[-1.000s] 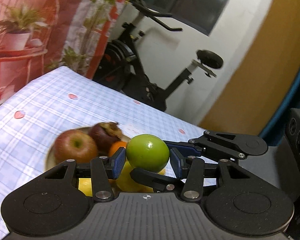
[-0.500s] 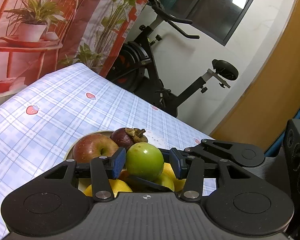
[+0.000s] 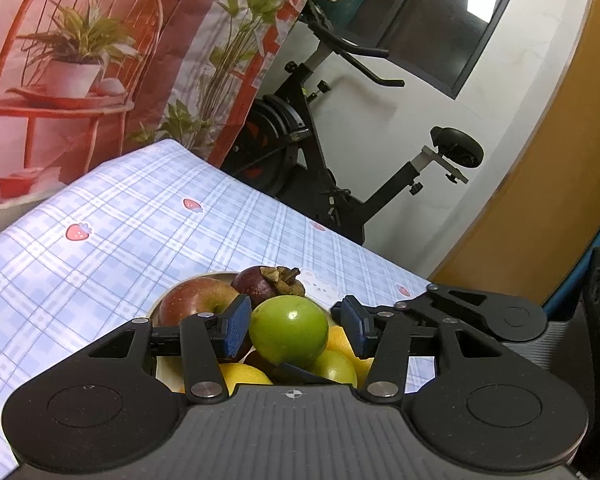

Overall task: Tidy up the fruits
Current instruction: 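Open the left gripper to release the green fruit on the plate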

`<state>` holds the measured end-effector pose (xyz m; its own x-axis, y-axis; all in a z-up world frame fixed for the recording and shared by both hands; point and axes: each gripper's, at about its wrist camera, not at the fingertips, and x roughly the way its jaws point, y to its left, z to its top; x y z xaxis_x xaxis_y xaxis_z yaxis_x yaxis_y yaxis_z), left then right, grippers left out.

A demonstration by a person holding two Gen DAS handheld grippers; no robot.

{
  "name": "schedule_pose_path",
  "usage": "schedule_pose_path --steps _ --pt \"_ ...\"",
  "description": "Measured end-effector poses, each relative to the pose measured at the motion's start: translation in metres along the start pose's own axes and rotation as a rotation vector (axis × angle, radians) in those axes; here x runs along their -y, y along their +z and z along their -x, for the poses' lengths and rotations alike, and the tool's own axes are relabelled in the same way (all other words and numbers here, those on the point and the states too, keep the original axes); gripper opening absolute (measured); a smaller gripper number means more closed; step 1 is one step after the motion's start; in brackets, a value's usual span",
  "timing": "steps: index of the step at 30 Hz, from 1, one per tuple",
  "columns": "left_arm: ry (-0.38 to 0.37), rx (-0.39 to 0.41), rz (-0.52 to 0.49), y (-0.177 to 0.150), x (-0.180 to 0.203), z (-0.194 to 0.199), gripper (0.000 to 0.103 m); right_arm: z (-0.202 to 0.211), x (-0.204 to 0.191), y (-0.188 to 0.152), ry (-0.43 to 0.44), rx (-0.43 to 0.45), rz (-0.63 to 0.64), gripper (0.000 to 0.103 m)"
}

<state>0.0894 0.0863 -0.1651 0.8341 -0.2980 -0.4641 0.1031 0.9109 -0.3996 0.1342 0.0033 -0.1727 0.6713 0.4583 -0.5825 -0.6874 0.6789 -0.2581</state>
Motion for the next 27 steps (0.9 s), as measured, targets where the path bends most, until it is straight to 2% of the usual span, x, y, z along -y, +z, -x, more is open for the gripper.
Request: schedule_pose_path --steps 7,14,18,22,27 --pt "0.020 0.017 -0.035 -0.003 0.009 0.008 0.057 0.026 0.006 -0.011 -0.028 0.042 -0.049 0.060" --pt "0.025 0.023 -0.092 -0.008 0.025 0.017 0.073 0.061 0.019 -0.032 -0.070 0.078 -0.148 0.060" --pt "0.019 0.018 -0.142 -0.012 0.037 0.020 0.081 0.090 0.028 -0.053 -0.127 0.129 -0.226 0.060" --pt "0.006 -0.012 -0.187 -0.019 0.050 0.020 0.082 0.115 0.030 -0.079 -0.193 0.170 -0.279 0.062" --pt "-0.021 -0.050 -0.253 -0.028 0.068 0.018 0.082 0.139 0.039 -0.115 -0.242 0.179 -0.413 0.062"
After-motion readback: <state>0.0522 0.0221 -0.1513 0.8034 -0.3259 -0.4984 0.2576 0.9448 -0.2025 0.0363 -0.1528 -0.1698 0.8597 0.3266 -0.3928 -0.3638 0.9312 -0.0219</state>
